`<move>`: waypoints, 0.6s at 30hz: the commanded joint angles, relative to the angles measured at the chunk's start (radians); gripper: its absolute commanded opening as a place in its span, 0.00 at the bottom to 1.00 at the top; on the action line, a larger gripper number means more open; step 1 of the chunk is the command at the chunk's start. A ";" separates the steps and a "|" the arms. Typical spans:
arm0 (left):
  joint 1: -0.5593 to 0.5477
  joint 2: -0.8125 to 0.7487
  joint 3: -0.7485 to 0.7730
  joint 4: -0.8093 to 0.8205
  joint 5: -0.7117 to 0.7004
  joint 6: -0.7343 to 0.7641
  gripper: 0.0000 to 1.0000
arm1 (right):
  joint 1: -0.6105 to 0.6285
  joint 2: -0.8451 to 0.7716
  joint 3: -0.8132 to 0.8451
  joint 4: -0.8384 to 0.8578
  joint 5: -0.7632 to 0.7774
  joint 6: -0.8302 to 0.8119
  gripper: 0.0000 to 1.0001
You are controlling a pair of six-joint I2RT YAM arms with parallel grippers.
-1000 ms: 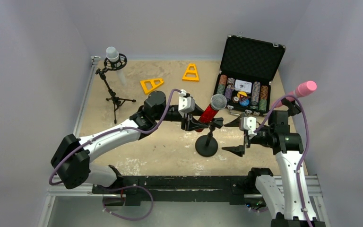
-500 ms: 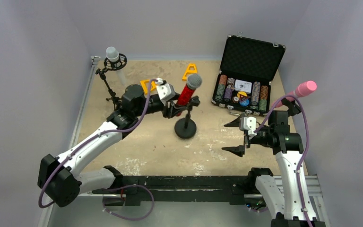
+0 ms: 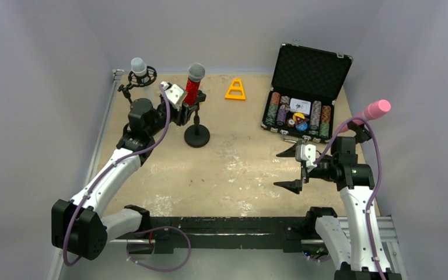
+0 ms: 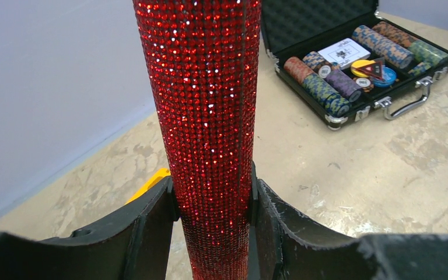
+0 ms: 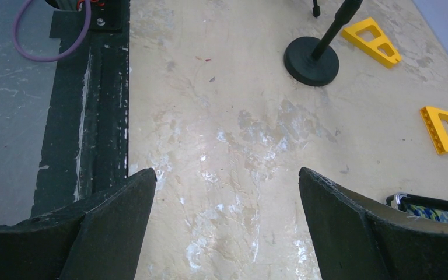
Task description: Attach the microphones to the stand
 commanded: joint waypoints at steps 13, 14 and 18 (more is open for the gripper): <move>0.037 -0.099 0.018 -0.051 -0.121 -0.122 0.70 | -0.005 0.008 0.038 -0.022 -0.046 -0.018 0.95; 0.037 -0.110 0.021 -0.065 -0.131 -0.132 0.73 | -0.005 0.008 0.039 -0.022 -0.046 -0.018 0.95; 0.037 -0.170 0.031 -0.115 -0.168 -0.178 0.83 | -0.005 0.009 0.038 -0.022 -0.045 -0.018 0.95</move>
